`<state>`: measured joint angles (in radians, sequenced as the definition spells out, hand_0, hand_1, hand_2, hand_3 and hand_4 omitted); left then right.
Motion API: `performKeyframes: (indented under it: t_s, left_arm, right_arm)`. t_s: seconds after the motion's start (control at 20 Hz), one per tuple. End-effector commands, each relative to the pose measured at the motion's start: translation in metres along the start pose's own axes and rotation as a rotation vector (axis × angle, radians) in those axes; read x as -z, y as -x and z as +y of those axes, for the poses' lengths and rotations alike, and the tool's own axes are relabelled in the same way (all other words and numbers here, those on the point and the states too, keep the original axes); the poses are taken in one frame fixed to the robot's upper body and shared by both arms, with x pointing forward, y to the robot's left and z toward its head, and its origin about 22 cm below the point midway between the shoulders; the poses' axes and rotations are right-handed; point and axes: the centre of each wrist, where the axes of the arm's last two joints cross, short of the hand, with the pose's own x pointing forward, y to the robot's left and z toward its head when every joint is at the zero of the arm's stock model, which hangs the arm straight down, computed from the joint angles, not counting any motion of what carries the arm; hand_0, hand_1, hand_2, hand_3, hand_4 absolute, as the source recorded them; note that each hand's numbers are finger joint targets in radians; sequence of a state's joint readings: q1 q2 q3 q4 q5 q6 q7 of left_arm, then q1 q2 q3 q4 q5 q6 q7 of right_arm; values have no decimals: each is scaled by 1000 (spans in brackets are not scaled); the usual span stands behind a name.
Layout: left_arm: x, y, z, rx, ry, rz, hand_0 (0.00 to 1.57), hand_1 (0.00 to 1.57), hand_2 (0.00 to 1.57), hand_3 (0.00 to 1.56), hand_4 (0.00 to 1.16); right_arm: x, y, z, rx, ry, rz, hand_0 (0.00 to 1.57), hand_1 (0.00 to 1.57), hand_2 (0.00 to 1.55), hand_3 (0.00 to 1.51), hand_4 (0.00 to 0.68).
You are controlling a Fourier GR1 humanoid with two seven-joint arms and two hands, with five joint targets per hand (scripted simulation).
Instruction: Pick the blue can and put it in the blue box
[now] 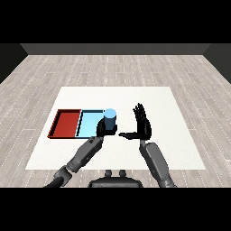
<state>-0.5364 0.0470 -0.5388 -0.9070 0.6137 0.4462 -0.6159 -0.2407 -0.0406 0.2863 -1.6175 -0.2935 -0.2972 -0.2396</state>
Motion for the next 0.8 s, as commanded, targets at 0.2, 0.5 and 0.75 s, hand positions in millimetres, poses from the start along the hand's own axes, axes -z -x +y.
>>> performKeyframes:
  t_s: [0.2,0.5,0.75]
  left_arm:
    - [41,-22,70,188,-112,-4,1571,1571,1571,1527,1155]
    - [53,-30,121,421,-187,107,1571,1571,1571,1507,1141]
    - [51,-15,147,595,-227,342,1571,1571,1561,1483,1012]
  right_arm:
    - [-28,-2,-60,47,155,-30,0,0,0,0,0]
    - [-34,-11,-60,49,168,-6,0,0,0,0,0]
    - [-16,-10,-80,47,188,-10,0,0,0,0,0]
